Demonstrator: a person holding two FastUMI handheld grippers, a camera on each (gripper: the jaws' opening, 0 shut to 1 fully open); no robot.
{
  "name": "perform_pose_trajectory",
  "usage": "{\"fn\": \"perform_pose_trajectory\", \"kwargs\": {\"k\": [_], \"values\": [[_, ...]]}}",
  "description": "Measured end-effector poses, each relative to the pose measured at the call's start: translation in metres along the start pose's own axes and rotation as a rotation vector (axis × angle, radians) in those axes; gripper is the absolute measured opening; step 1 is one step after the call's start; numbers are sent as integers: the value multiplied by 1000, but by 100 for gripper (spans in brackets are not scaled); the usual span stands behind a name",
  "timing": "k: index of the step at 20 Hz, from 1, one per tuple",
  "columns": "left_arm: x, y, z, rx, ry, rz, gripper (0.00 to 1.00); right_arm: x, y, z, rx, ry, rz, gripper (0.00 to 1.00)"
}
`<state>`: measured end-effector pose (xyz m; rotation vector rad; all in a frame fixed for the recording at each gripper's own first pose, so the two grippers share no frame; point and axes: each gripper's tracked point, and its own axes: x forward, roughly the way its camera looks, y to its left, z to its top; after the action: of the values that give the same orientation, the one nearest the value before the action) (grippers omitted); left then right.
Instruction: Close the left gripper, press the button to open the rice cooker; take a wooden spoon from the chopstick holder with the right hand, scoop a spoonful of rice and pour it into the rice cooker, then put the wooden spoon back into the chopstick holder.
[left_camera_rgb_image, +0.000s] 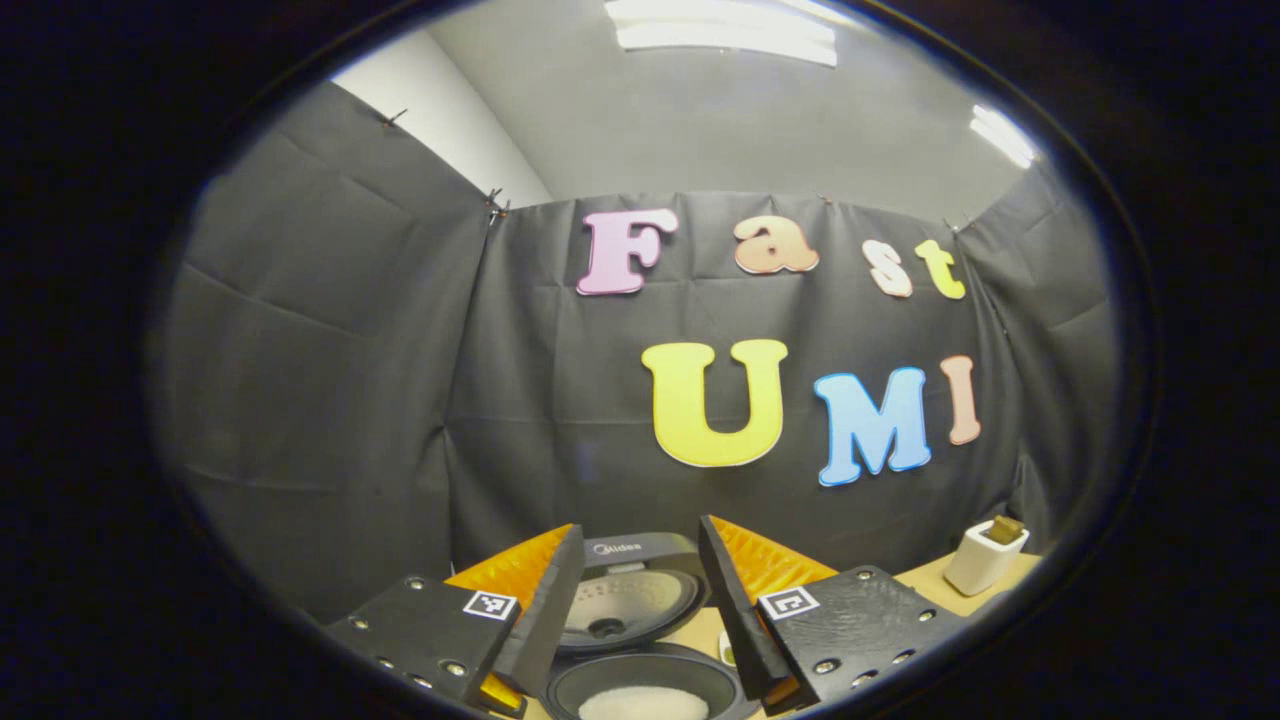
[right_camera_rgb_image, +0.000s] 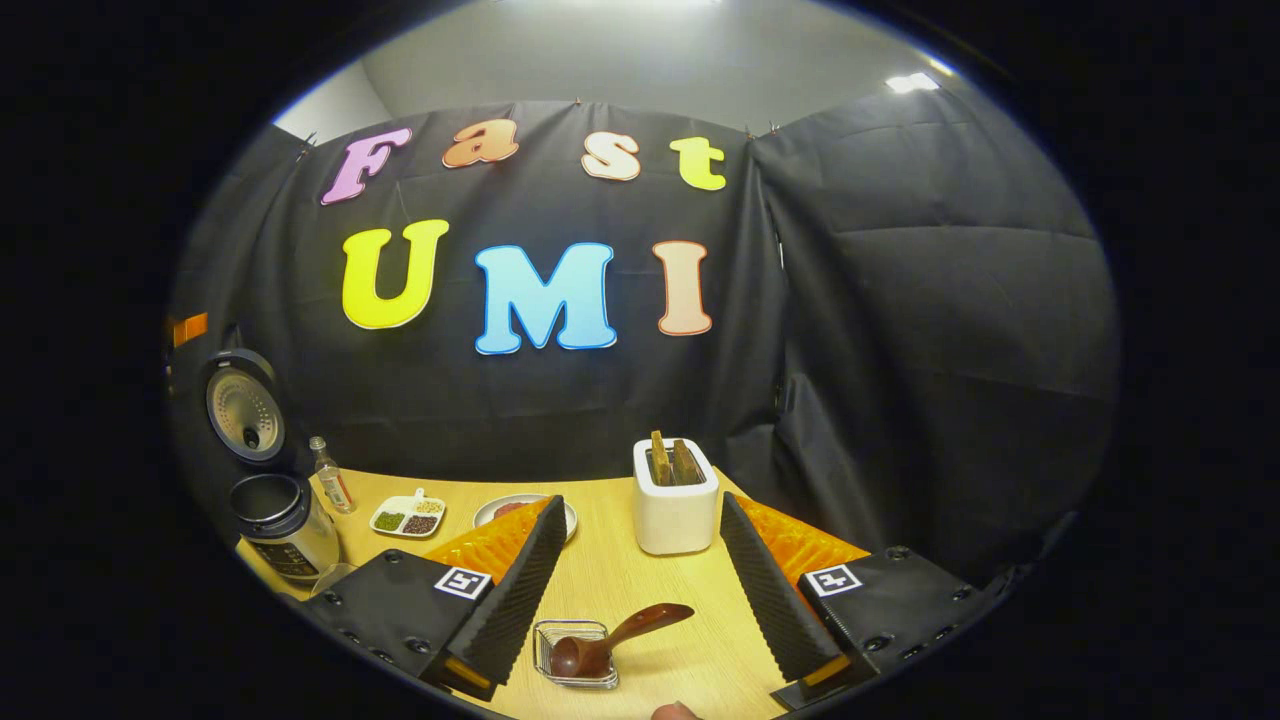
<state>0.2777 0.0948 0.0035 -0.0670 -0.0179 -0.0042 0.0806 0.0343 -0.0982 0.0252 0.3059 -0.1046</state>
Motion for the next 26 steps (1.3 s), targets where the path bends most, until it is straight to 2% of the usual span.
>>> {"fn": "perform_pose_trajectory", "kwargs": {"k": [6,12,19,20,21,26], "values": [[67,25,-21,-22,58,11,72,-8,7,-7,4,0,-53,98],[110,42,-29,-34,69,30,72,-15,-4,-14,9,13,-101,98],[111,39,-58,-3,155,32,73,-16,-11,-13,20,11,-97,98],[108,38,-59,7,158,29,77,-16,-11,-12,17,11,-92,93],[105,36,-59,10,159,28,75,-16,-12,-12,14,9,-85,98],[89,30,-62,-18,174,26,76,-17,-14,-12,22,9,-55,98]]}}
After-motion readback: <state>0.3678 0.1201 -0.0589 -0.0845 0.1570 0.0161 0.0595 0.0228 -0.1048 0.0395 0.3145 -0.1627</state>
